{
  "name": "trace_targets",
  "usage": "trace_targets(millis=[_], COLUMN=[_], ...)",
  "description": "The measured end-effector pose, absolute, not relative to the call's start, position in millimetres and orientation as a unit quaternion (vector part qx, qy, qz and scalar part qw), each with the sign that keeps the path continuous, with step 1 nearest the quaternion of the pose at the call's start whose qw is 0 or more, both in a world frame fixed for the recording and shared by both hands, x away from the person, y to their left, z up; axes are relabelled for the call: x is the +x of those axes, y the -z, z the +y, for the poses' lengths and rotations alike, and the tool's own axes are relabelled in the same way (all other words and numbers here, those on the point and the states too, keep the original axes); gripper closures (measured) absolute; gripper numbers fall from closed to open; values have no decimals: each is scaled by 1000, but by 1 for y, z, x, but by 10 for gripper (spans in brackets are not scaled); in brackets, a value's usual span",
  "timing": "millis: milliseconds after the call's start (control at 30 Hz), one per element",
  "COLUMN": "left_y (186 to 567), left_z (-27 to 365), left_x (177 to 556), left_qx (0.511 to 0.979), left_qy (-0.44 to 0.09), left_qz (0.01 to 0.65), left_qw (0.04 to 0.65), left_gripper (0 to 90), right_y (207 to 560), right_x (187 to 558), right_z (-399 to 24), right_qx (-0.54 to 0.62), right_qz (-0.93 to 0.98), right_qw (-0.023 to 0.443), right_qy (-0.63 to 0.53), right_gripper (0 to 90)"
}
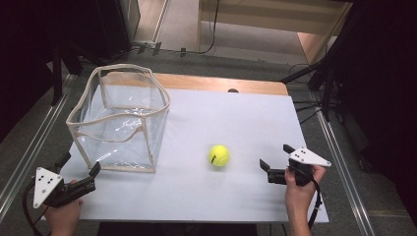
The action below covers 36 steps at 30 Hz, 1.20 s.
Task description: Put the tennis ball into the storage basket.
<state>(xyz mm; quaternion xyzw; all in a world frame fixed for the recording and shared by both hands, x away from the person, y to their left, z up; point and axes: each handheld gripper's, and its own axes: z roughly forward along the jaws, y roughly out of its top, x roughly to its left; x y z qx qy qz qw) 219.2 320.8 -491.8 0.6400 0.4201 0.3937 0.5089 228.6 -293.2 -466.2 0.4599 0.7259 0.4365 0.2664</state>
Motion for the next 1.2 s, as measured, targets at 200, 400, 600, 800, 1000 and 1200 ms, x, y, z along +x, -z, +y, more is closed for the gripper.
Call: trace_targets(millis=[200,400,600,800,1000,1200], left_y=[491,492,492,492,492,492], left_z=[321,320,319,319,319,319], left_x=[219,219,219,219,219,219], left_qx=[636,640,641,642,643,643], left_qy=[-390,-393,-394,-394,-394,-394], left_qz=[426,421,421,419,418,418], left_qw=[512,508,507,507,506,507], left_gripper=[69,69,69,69,69,69], right_y=[457,452,450,451,451,451], right_x=[240,250,258,268,274,280], right_z=[-277,-261,-249,-232,-220,-210], right_qx=[435,421,411,392,380,371], right_qz=[750,768,780,800,816,828], right_qw=[253,235,223,206,190,181], right_qy=[-429,-422,-416,-404,-392,-380], right_gripper=[0,0,0,0,0,0])
